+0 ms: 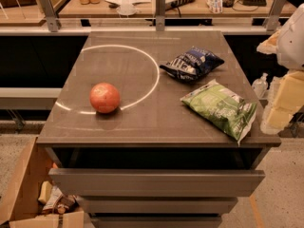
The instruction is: Pick blue chip bag
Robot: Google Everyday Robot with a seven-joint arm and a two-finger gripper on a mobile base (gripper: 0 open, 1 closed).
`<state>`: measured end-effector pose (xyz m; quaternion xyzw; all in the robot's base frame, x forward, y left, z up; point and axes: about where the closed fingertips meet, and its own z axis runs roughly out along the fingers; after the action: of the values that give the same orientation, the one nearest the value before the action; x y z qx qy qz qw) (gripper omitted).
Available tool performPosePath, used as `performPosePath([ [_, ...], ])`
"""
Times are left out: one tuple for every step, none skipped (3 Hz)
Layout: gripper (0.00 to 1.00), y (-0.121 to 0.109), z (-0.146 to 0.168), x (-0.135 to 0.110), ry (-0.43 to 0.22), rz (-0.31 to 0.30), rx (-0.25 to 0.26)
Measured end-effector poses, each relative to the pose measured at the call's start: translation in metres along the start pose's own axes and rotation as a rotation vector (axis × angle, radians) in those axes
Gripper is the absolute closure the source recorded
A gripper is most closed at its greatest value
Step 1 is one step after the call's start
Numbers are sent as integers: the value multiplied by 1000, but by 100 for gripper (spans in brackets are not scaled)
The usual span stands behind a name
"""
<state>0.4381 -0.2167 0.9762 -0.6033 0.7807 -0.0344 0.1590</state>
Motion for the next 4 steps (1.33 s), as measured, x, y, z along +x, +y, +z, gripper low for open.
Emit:
performPosePath([
  [0, 0, 0, 0, 0, 0, 0],
  [0, -32, -5, -5, -73, -27, 97],
  [0, -101, -8, -20, -204, -61, 249],
  [0, -149, 15, -41, -261, -87, 289],
])
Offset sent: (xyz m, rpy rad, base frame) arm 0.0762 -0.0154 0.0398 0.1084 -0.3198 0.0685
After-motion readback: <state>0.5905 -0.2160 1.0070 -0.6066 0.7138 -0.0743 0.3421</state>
